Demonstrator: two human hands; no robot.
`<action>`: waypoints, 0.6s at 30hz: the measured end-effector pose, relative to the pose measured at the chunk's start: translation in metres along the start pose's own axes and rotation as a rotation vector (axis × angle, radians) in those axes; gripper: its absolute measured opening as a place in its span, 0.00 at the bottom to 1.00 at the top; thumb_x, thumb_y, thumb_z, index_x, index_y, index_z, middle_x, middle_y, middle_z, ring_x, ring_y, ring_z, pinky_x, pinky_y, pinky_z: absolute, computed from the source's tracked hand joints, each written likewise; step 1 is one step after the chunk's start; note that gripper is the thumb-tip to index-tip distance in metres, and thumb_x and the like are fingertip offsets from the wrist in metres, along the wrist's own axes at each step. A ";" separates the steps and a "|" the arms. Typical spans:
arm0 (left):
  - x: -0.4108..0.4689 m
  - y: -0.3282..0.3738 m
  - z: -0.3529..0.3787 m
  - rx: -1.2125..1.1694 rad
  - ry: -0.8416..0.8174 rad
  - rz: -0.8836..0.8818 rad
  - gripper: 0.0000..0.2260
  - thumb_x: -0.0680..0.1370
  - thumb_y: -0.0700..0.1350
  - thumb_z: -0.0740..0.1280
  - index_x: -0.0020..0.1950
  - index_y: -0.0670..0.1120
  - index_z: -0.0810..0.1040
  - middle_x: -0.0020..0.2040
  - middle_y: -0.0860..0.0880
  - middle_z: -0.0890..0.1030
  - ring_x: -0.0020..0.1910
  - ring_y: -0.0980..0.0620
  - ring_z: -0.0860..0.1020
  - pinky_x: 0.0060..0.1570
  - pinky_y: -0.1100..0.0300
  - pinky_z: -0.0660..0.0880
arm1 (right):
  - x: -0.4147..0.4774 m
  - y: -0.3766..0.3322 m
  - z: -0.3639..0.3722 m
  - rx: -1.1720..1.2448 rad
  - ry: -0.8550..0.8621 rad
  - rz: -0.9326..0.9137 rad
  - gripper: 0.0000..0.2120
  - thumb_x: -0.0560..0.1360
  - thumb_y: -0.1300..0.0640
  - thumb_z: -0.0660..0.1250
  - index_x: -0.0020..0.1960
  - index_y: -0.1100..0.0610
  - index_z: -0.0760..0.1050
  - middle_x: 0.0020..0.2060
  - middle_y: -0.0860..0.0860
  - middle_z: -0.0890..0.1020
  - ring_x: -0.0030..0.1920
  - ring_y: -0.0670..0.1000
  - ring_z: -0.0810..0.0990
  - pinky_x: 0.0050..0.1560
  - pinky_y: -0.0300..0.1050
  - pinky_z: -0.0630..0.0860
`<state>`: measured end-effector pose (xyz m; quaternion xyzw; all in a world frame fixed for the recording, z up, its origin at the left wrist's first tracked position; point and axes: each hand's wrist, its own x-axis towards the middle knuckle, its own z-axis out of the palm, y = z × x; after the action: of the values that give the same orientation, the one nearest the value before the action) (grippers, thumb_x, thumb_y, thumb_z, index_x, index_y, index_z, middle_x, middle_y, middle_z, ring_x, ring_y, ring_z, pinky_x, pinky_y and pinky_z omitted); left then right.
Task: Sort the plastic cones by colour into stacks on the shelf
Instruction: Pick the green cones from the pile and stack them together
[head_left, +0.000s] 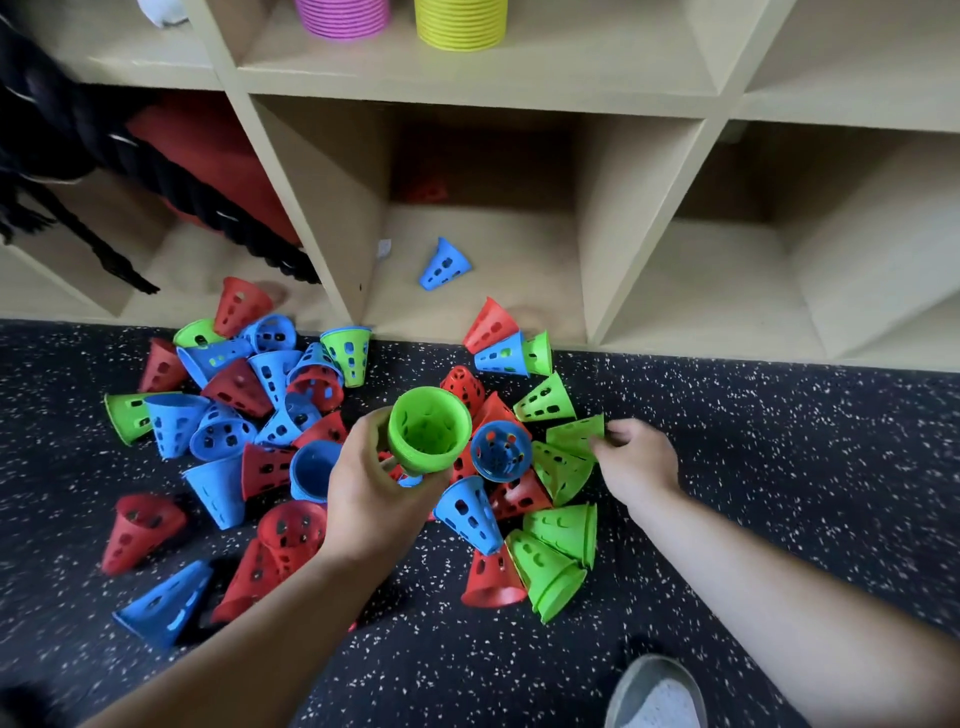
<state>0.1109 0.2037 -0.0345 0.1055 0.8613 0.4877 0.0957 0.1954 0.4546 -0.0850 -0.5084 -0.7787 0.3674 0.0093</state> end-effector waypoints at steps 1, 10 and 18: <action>0.000 0.001 0.002 0.015 -0.001 0.003 0.28 0.66 0.43 0.82 0.59 0.56 0.72 0.52 0.61 0.78 0.50 0.73 0.75 0.46 0.80 0.70 | 0.003 0.000 0.001 0.031 0.005 0.023 0.14 0.76 0.54 0.72 0.60 0.56 0.80 0.57 0.51 0.84 0.53 0.52 0.81 0.54 0.43 0.75; 0.002 0.003 0.020 -0.003 -0.014 -0.014 0.29 0.65 0.43 0.82 0.60 0.56 0.73 0.55 0.57 0.79 0.52 0.67 0.78 0.49 0.74 0.74 | -0.035 -0.032 -0.048 0.275 0.219 -0.446 0.08 0.77 0.59 0.70 0.56 0.54 0.81 0.50 0.46 0.84 0.43 0.42 0.80 0.45 0.25 0.70; -0.007 0.020 0.038 -0.068 -0.025 0.034 0.26 0.66 0.46 0.82 0.53 0.65 0.72 0.51 0.62 0.80 0.52 0.68 0.78 0.50 0.71 0.75 | -0.083 -0.066 -0.056 0.207 -0.016 -1.058 0.09 0.75 0.61 0.72 0.55 0.56 0.82 0.49 0.47 0.81 0.38 0.43 0.78 0.35 0.38 0.76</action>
<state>0.1294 0.2424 -0.0363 0.1231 0.8410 0.5169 0.1018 0.2055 0.4062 0.0236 -0.0402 -0.8883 0.3914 0.2371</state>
